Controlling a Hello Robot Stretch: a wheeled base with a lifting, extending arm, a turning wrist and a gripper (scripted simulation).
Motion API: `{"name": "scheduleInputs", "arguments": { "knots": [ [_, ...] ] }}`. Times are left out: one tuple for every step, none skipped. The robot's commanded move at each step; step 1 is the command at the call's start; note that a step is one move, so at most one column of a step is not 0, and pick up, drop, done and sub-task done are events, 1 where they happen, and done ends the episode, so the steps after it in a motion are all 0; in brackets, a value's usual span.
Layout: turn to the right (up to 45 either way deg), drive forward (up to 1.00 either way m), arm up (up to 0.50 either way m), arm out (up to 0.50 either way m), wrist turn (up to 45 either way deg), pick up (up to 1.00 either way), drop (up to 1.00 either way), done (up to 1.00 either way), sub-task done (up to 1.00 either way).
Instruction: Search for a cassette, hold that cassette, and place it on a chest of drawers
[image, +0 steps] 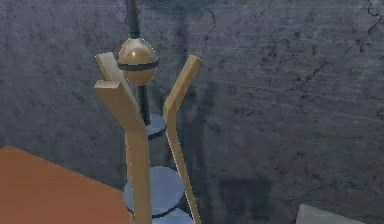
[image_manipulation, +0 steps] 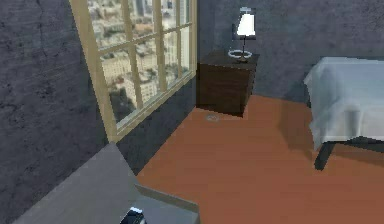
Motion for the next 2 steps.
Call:
{"name": "scheduleInputs", "arguments": {
  "knots": [
    [-18.0, 0.0, 0.0, 0.0, 0.0, 0.0, 0.0, 0.0, 0.0],
    [0.0, 0.0, 0.34, 0.0, 0.0, 0.0, 0.0, 0.0, 0.0]
  ]
}}
